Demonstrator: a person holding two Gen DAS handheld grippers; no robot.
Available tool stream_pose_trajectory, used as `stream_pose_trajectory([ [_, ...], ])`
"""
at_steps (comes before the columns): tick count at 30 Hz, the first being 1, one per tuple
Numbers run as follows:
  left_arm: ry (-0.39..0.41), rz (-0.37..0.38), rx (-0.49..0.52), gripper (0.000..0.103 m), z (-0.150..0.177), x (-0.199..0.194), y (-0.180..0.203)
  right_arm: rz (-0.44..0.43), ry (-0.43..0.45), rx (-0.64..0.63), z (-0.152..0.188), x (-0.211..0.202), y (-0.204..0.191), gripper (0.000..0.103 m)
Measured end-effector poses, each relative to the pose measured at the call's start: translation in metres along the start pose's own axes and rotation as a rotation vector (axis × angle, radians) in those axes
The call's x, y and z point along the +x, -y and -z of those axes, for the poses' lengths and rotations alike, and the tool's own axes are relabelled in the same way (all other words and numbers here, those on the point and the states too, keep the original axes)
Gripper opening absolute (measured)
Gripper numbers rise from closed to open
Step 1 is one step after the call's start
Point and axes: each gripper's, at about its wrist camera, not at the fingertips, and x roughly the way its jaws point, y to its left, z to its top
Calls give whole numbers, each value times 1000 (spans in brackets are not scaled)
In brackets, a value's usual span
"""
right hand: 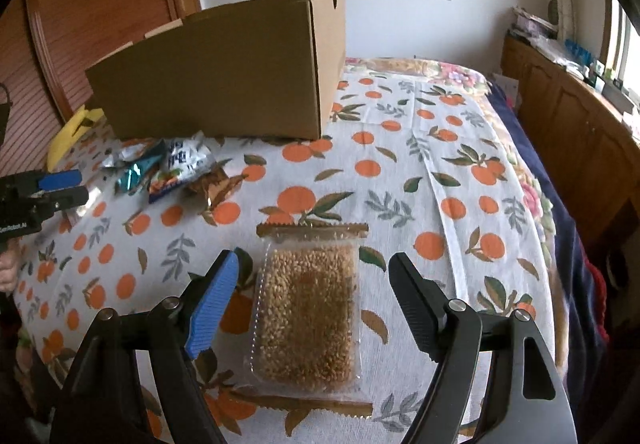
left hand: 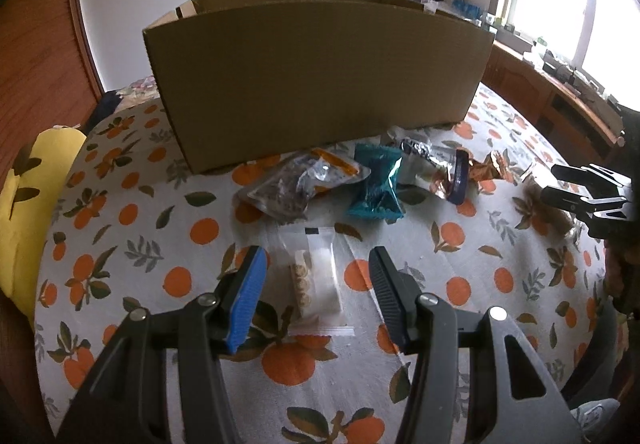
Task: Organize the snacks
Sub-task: 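Move both tools back toward the remaining snacks and the granola bar, then close the right tool on the granola bar while the left tool grasps the small white pack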
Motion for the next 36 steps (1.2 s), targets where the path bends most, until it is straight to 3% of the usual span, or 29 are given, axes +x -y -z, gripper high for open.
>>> stream_pose_trajectory([
  [10,-13,-9,3,54,3,8,3,-5,-10,14,3,5,1,79],
  [13,-17,1,-1,53,5,10,3,-19,-50,9,3,11,1,79],
  [18,-12,15,4,41,10,10,5,4,-53,2,3,13,-2,80],
  [23,-9,23,-11,20,12,6,4,43,-75,-51,2,19,-12,82],
  [36,12,88,-44,20,16,-18,16,46,-73,-45,2,18,-13,82],
])
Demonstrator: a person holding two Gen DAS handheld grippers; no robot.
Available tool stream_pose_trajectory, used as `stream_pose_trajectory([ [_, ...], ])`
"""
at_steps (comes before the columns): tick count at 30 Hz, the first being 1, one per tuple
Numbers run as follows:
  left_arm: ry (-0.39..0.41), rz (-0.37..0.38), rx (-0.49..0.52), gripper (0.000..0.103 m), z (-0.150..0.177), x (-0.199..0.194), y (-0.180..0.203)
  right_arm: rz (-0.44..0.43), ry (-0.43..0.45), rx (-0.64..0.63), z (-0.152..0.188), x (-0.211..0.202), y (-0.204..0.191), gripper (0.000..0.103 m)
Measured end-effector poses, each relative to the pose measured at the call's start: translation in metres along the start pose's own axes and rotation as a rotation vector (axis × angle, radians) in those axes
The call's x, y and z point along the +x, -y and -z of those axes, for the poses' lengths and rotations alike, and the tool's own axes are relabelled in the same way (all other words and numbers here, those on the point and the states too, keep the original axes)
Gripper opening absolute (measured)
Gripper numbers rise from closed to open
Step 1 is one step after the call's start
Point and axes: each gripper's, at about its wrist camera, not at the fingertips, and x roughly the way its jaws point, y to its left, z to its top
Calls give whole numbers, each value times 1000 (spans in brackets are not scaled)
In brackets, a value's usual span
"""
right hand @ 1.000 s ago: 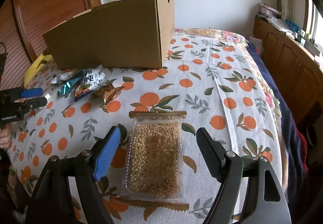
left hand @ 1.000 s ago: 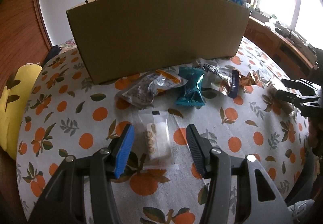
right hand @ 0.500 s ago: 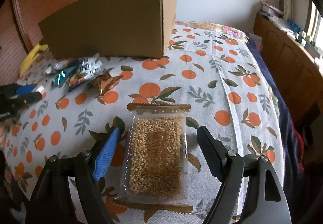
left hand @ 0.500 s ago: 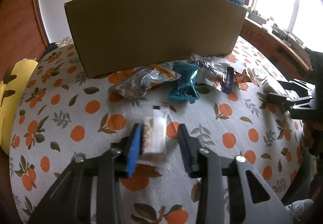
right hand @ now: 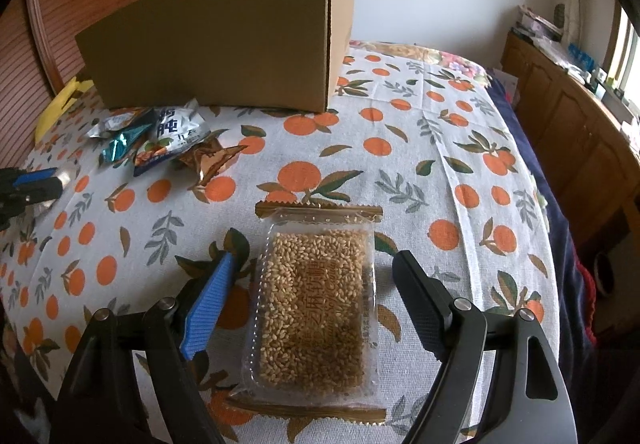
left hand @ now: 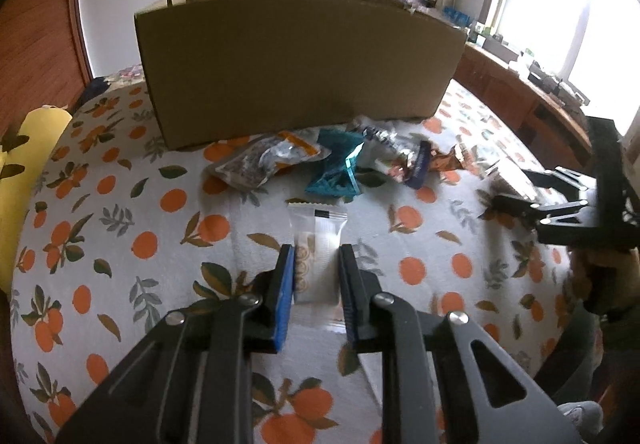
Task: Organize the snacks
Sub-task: 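Close the right tool on the granola bar while the left tool grasps the small white pack, then lift both held packs and carry them over the cardboard box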
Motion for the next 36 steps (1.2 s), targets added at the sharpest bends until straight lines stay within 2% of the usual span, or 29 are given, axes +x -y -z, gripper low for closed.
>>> stream_pose_trajectory([
  [8,51,4,23,20,-6,-30,11,-2,-1,-3,1,0,0,83],
  [19,92,-4,40,20,1,-58,26,-2,-1,-8,0,1,-2,81],
  [25,105,2,49,20,6,-71,35,4,-5,-19,0,0,-5,77],
  [28,107,1,64,20,9,-78,41,-7,-12,-16,0,-1,-6,70],
  [29,107,0,70,20,9,-80,42,-10,-16,-15,1,-3,-6,61],
  [30,108,0,75,20,10,-82,43,-11,-23,-12,1,-5,-6,49],
  [36,127,4,74,20,12,-91,46,-47,-36,17,5,-18,-1,46],
])
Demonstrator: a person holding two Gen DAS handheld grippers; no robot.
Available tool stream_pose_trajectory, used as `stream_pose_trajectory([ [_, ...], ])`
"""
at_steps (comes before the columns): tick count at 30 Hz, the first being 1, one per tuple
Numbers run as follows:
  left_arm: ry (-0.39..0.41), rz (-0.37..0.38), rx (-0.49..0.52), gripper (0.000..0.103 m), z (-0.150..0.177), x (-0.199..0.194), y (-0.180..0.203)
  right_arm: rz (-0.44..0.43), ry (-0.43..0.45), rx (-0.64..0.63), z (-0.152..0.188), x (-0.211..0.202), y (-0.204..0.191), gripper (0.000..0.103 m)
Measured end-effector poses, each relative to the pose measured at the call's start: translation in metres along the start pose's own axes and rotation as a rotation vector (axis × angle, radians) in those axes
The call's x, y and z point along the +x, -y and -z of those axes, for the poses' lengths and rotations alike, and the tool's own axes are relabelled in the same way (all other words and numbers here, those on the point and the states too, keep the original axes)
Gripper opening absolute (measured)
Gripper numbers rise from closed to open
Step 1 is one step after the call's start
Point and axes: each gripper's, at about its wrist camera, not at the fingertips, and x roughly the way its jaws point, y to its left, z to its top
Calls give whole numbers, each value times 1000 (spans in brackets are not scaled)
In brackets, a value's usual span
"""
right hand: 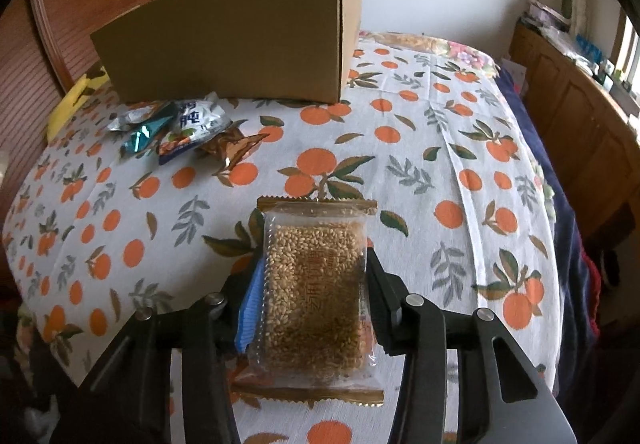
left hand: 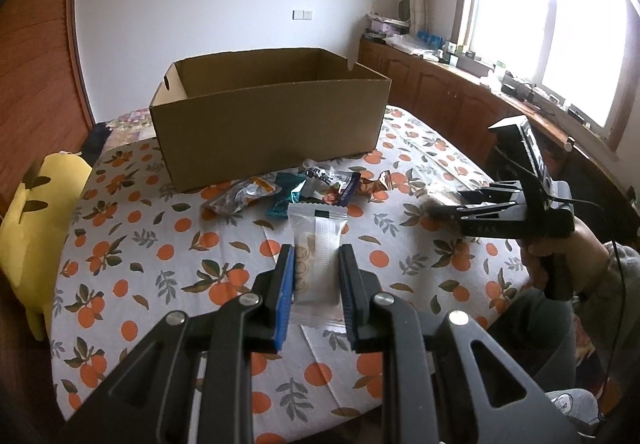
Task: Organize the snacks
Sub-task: 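Lift both held packs and carry them over the cardboard box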
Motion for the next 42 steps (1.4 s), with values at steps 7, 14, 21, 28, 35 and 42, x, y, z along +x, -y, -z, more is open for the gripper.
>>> stream_pose_trajectory([
  [7,9,-7,-8,20,-3,1,-4,-28,54,-10,-4,-32,-6,46],
  [14,19,-22,-4,20,-13,4,-7,-54,107,-55,-12,-59,-20,46],
  [21,37,-25,-2,20,-24,9,-7,-77,156,-97,-25,-77,-34,46],
  [28,56,-22,-5,20,-33,15,-6,-101,191,-106,-28,-81,-43,46],
  [35,74,-7,-1,20,-47,21,-7,-118,216,-129,-39,-84,-51,46],
  [42,105,-10,21,20,-73,25,-13,-133,252,-159,-64,-92,-55,46],
])
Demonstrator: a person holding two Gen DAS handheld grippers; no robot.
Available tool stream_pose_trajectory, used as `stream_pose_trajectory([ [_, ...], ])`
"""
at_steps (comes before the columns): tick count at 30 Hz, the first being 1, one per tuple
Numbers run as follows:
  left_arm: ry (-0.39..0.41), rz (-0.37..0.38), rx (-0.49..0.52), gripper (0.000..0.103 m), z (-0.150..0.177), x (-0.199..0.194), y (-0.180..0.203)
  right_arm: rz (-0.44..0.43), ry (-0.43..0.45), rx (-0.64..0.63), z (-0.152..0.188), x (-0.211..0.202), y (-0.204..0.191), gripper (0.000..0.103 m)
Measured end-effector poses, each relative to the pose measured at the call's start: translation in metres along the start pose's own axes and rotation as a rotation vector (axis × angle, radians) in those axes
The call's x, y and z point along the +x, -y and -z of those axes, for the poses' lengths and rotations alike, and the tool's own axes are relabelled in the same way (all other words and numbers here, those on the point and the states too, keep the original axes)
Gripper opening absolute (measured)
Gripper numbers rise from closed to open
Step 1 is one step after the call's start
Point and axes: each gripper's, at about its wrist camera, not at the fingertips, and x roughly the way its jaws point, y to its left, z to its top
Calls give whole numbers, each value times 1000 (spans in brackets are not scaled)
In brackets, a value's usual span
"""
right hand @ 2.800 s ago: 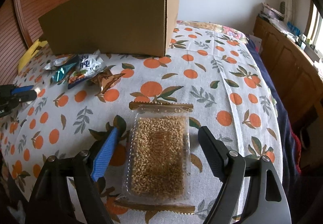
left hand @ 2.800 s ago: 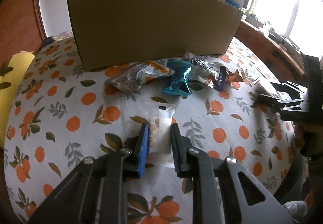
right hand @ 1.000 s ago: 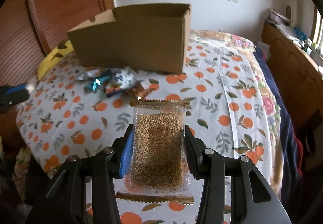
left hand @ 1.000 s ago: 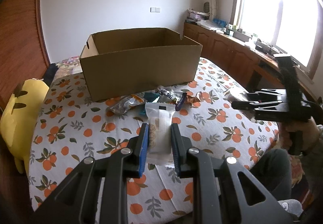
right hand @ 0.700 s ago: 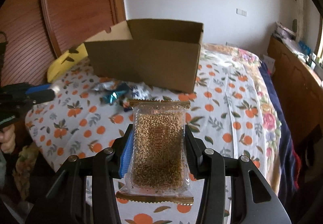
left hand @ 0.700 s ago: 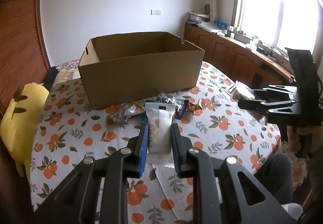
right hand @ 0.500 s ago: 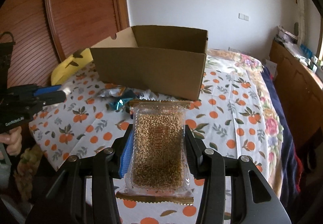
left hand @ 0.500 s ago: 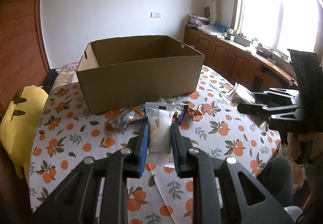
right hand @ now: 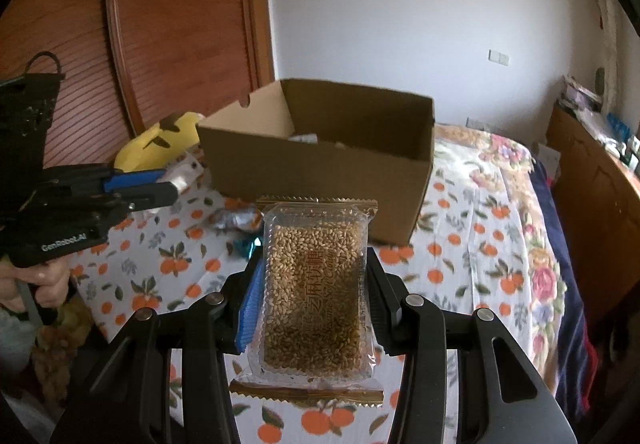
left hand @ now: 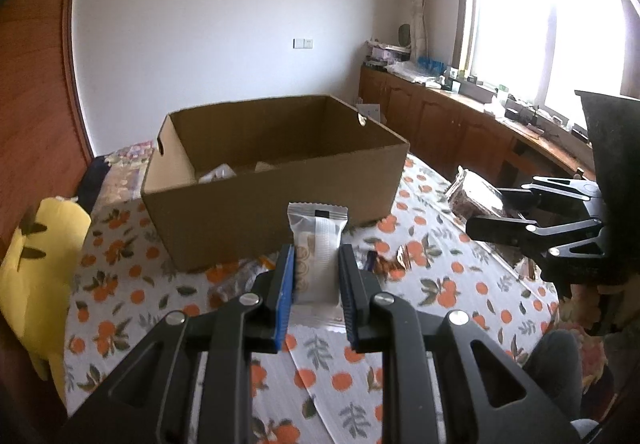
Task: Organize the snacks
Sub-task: 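Lift both held packs and carry them over the cardboard box, then open both tools to drop the packs into the box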
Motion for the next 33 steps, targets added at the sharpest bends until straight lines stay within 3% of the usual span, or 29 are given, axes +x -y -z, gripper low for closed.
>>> stream_pose_trajectory([
  [18,68,-19,45,20,-69,38,-30,5,76,-78,-81,36,16,46],
  [33,57,-41,-1,20,-97,100,-80,-5,90,-108,-126,109,32,46],
])
